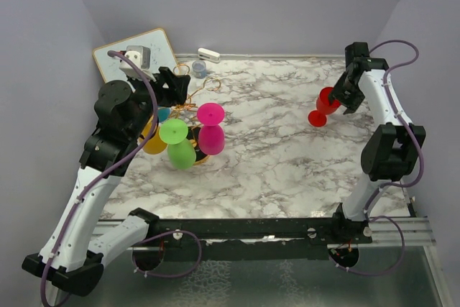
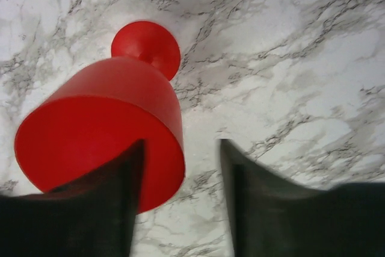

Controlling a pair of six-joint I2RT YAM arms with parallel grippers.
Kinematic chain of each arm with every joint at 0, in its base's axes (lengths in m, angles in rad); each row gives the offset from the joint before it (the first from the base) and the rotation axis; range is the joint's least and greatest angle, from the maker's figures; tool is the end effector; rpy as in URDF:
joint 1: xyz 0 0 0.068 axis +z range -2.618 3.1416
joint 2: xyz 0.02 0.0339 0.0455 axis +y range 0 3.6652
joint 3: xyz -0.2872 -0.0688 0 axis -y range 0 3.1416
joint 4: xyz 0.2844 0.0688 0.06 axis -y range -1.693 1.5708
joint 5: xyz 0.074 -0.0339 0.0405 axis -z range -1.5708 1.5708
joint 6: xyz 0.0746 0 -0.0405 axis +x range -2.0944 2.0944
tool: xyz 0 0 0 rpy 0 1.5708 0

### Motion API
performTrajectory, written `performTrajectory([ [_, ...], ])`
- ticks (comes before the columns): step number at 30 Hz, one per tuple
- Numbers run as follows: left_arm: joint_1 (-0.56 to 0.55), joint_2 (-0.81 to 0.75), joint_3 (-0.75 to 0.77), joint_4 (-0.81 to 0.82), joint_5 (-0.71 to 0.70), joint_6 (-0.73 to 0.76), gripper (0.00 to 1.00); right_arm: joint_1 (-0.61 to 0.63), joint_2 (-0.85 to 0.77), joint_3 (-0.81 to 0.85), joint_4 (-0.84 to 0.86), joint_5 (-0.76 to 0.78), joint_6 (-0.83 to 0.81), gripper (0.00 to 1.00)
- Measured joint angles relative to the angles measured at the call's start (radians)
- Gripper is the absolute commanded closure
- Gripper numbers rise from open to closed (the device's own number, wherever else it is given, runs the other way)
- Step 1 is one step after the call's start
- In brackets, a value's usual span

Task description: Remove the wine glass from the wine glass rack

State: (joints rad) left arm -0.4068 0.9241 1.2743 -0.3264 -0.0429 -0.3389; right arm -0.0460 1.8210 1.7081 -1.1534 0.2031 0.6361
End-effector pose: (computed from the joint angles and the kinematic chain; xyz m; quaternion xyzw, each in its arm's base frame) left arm 0.2235 -0.0928 0.5002 0.0084 0.6986 -0.2466 0.6716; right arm 0.4234 -0.0346 0.2790 0.3434 0.9216 -0.0520 0.1735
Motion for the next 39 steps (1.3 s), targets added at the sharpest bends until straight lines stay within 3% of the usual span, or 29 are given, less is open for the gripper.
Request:
performTrajectory([
  [4,0.0,0.001,-0.005,0.0,0.0,-0.003,0.34,0.0,-0.03,0.0,-0.008,0.013,0.005,0.19],
  [8,0.0,0.002,-0.009,-0.001,0.0,-0.003,0.34,0.0,-0.13,-0.003,0.004,-0.011,-0.017,0.24],
  [13,0.0,0.002,-0.016,-0.003,0.0,-0.003,0.35,0.016,-0.409,-0.136,0.17,-0.246,-0.049,0.26],
  [16,0.0,0.002,-0.016,-0.004,0.0,-0.002,0.35,0.136,-0.537,-0.196,0.281,-0.425,-0.039,0.28],
  [22,0.0,-0.004,-0.016,-0.015,-0.003,-0.002,0.35,0.462,-0.478,-0.214,0.499,-0.712,-0.01,0.37],
  [29,0.0,-0.034,-0.016,-0.048,-0.005,-0.005,0.35,0.542,-0.384,-0.254,0.618,-0.866,0.038,0.37],
  [39,0.0,-0.058,-0.017,-0.059,-0.011,-0.013,0.36,0.607,-0.372,-0.254,0.756,-0.957,0.085,0.42],
])
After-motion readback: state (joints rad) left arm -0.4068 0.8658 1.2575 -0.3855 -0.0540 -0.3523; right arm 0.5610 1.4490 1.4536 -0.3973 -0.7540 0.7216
